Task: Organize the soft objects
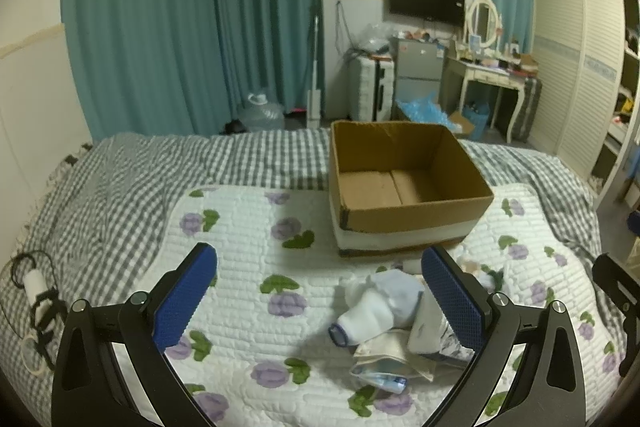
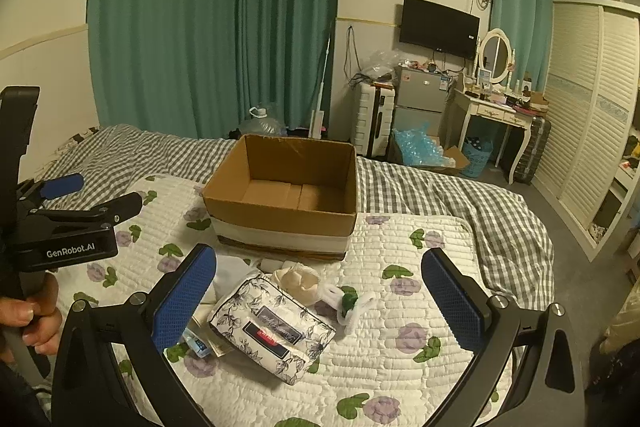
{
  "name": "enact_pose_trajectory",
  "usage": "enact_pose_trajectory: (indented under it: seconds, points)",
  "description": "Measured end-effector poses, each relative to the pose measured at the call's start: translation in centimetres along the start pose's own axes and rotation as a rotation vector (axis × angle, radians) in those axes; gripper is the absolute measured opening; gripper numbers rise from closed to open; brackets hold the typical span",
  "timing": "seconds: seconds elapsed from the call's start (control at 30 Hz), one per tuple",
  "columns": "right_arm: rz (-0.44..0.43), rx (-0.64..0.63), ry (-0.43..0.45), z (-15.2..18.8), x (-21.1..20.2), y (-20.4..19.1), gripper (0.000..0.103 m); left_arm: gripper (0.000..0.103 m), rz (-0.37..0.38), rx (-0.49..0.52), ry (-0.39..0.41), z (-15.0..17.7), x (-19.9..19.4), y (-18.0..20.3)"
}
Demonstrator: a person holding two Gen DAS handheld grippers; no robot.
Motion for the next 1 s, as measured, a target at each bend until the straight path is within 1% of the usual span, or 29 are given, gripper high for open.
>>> enact_pose_trajectory:
  seconds: [0.13, 0.27, 0.37, 0.47, 0.53, 0.57, 0.63, 0.7, 0.77, 0.87, 0.93, 1.0]
  points:
    - [-0.02, 0.003, -0.008, 0.3, 0.4, 0.2, 0.103, 0.103, 0.004, -0.001, -0.02, 0.3, 0.8, -0.4]
    - [-0.055, -0.001, -0.024, 0.8, 1.1, 0.5, 0.103, 0.103, -0.004, 0.011, -0.057, 0.8, 2.0, -0.7]
    - [-0.086, -0.006, -0.071, 1.6, 2.6, 0.6, 0.103, 0.103, 0.0, 0.028, -0.105, 1.4, 3.5, -0.6]
    - [-0.107, -0.009, -0.13, 3.1, 4.5, 0.8, 0.103, 0.103, -0.006, 0.043, -0.153, 2.7, 5.7, -0.5]
    - [-0.134, -0.014, -0.181, 4.5, 6.0, 0.8, 0.103, 0.103, 0.019, 0.058, -0.213, 3.8, 7.3, -0.1]
    - [-0.142, -0.024, -0.209, 5.3, 6.8, 0.7, 0.103, 0.103, 0.038, 0.064, -0.253, 4.5, 8.2, 0.2]
    - [-0.159, -0.046, -0.25, 6.5, 8.0, 0.5, 0.103, 0.103, 0.075, 0.078, -0.308, 5.4, 9.3, 0.9]
    - [-0.186, -0.059, -0.287, 7.7, 9.2, 0.4, 0.103, 0.103, 0.092, 0.107, -0.321, 6.0, 10.0, 1.7]
    - [-0.217, -0.08, -0.315, 8.6, 10.4, 0.2, 0.103, 0.103, 0.118, 0.139, -0.319, 6.3, 10.5, 2.7]
    - [-0.233, -0.117, -0.343, 9.6, 11.8, -0.2, 0.103, 0.103, 0.163, 0.187, -0.317, 6.5, 11.2, 4.2]
    - [-0.255, -0.13, -0.372, 10.1, 12.9, -0.2, 0.103, 0.103, 0.194, 0.212, -0.344, 6.6, 12.3, 5.2]
    - [-0.274, -0.128, -0.402, 10.7, 13.9, -0.3, 0.093, 0.103, 0.214, 0.218, -0.36, 6.7, 13.1, 5.5]
Point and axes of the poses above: each gripper's, at about its wrist camera, not at the fingertips, and x roughly the way its jaws point, y to its right, z to its underside, the point moved 1 cm from there along x, roughly the way its jaws point, and after that the axes turned 15 degrees about -z, right-handed, at the moved point
